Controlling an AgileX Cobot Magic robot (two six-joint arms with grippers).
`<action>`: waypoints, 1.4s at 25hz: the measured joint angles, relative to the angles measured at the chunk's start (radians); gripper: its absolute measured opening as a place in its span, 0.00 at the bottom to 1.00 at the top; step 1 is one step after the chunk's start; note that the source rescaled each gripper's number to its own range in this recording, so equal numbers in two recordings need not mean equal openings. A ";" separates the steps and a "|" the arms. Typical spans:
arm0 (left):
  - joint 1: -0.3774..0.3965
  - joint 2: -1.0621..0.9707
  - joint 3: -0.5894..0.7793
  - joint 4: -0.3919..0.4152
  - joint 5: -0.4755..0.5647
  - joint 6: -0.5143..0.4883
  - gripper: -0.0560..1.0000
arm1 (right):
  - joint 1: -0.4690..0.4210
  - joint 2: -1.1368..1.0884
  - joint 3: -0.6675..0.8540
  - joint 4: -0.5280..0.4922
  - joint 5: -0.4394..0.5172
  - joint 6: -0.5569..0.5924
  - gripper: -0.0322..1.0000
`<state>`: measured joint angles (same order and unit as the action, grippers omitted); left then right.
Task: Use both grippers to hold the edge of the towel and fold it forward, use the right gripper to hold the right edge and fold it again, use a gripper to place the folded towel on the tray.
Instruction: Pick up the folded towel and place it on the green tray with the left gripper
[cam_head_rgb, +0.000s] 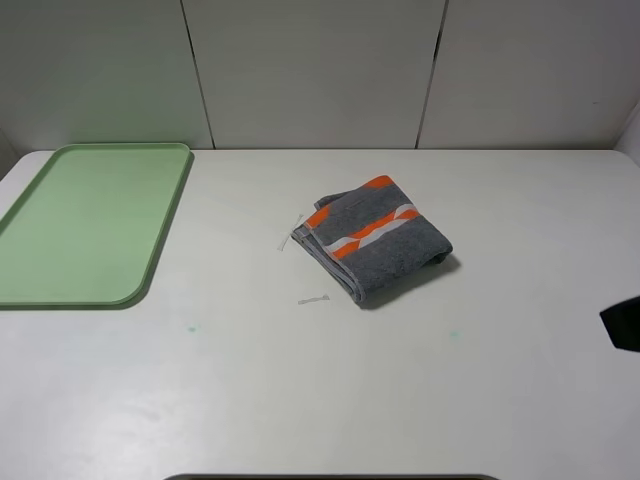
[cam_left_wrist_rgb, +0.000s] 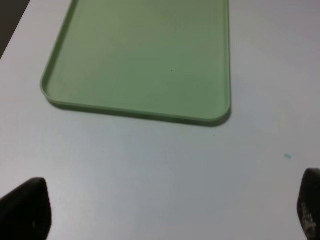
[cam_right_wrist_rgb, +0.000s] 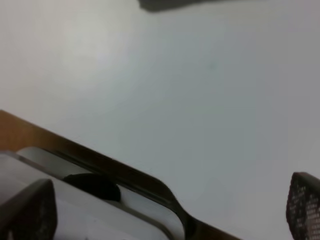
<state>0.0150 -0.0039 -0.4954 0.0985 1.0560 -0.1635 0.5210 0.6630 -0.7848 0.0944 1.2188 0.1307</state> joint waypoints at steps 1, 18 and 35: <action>0.000 0.000 0.000 0.000 0.000 0.000 1.00 | -0.023 -0.024 0.020 0.009 0.000 -0.002 1.00; 0.000 0.000 0.000 0.000 0.000 0.000 1.00 | -0.574 -0.577 0.125 0.065 -0.006 -0.180 1.00; 0.000 0.000 0.000 0.000 0.000 0.000 1.00 | -0.602 -0.670 0.290 -0.009 -0.188 -0.190 1.00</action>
<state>0.0150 -0.0039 -0.4954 0.0985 1.0560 -0.1635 -0.0811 -0.0066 -0.4944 0.0851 1.0306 -0.0592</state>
